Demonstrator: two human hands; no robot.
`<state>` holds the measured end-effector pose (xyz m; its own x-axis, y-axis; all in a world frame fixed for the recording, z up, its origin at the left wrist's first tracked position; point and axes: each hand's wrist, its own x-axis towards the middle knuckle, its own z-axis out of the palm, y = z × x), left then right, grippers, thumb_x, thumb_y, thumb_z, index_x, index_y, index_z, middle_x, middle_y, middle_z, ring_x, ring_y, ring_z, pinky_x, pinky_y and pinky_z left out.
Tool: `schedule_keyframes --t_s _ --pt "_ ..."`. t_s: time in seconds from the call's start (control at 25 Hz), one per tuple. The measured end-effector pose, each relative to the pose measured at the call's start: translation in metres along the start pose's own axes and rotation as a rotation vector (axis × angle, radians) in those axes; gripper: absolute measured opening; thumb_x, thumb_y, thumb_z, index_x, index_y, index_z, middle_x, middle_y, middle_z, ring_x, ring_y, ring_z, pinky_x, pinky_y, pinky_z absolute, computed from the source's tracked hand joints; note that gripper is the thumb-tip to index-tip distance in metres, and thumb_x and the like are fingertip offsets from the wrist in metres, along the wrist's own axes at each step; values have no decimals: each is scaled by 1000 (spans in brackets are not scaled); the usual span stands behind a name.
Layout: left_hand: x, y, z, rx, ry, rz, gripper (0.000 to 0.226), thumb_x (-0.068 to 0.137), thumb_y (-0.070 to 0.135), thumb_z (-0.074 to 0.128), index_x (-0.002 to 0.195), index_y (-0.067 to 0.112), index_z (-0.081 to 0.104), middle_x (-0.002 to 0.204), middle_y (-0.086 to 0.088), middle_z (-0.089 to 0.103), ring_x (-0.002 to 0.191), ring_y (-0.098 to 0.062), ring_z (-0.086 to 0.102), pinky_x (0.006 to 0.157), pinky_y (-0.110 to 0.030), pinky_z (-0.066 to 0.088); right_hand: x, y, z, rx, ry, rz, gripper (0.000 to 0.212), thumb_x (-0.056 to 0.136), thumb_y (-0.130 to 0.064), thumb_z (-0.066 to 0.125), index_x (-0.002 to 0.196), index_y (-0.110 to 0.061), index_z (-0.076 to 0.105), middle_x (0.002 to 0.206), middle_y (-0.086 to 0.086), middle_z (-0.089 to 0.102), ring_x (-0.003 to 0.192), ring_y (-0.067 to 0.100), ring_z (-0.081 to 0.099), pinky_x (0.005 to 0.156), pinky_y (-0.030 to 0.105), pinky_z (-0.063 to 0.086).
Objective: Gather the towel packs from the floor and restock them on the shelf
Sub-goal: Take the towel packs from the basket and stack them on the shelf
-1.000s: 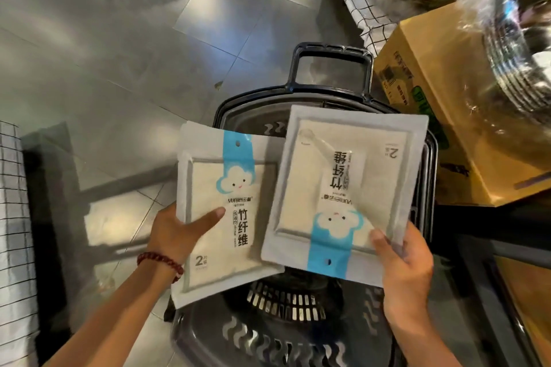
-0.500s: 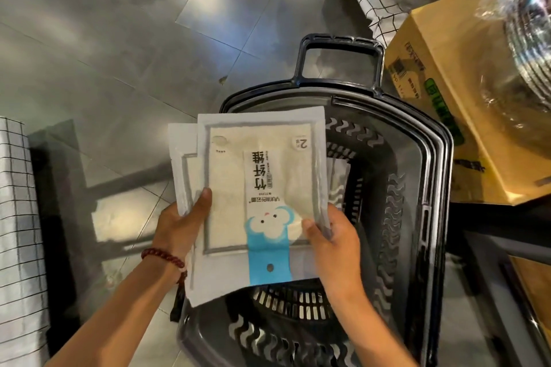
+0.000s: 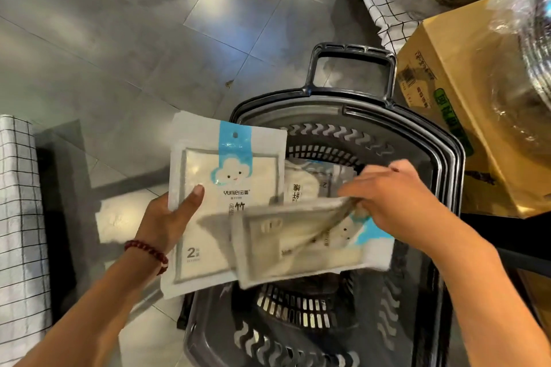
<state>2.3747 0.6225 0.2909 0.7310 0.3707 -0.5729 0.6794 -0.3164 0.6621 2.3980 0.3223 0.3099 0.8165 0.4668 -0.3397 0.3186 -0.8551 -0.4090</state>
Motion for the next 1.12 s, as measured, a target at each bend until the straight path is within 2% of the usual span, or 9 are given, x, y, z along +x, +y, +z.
schedule_keyframes --t_s 0.12,0.2,0.32,0.44,0.6,0.76,0.88,1.04,1.12 --pt "-3 1 3 -51 -159 -9 29 77 51 61 80 22 65 62 12 71 71 -13 67 56 -19 51 26 -41 -4 -134 -7 -92 41 77 2 49 101 -28 64 92 -7 58 104 20 47 91 35 13" --pt "-3 0 11 -25 -256 17 51 62 70 65 83 23 68 72 12 73 74 -13 70 65 -26 56 38 -71 15 -127 158 -155 31 69 -2 43 80 -18 68 77 -3 60 88 24 57 86 35 21" --pt "-5 -1 27 -51 -305 76 28 78 50 61 80 23 67 68 17 71 77 -11 65 73 -20 54 50 -99 47 -36 371 -116 18 73 -10 49 69 -21 63 69 -7 59 76 17 58 78 30 26" --pt "-4 -1 26 -42 -361 70 46 65 67 58 81 25 68 70 16 71 75 -3 66 82 -26 53 54 -102 58 80 467 -55 9 70 -13 59 67 -21 62 69 -9 61 74 17 57 75 29 23" --pt "-9 7 15 27 -548 69 92 23 90 60 83 20 61 60 16 68 56 5 63 51 -9 46 59 -85 55 216 480 74 16 65 -7 70 61 -21 62 63 -7 61 69 20 57 75 30 22" --pt "-2 5 20 -26 -708 31 69 33 41 92 88 11 63 70 3 72 68 -8 68 57 -15 50 70 -92 57 133 576 -22 15 62 -8 74 60 -18 63 61 -5 60 67 20 56 75 33 26" --pt "3 4 28 58 -591 8 30 65 -6 77 87 10 63 73 0 71 74 -19 65 59 -20 51 72 -92 62 218 736 -48 14 69 -12 72 81 -17 66 86 -3 65 90 18 54 86 31 28" --pt "11 -16 13 -26 -415 -6 38 54 3 83 86 10 64 75 -3 73 76 -26 68 61 -26 55 54 -53 90 765 881 479 26 87 -27 57 109 -14 59 104 -9 53 103 6 45 94 19 34" --pt "14 -26 2 -129 -337 -22 61 35 23 83 92 7 65 81 -6 75 74 -27 71 61 -32 59 41 -21 127 998 745 881 24 88 -18 61 110 -7 59 102 -3 56 104 16 53 92 29 43"
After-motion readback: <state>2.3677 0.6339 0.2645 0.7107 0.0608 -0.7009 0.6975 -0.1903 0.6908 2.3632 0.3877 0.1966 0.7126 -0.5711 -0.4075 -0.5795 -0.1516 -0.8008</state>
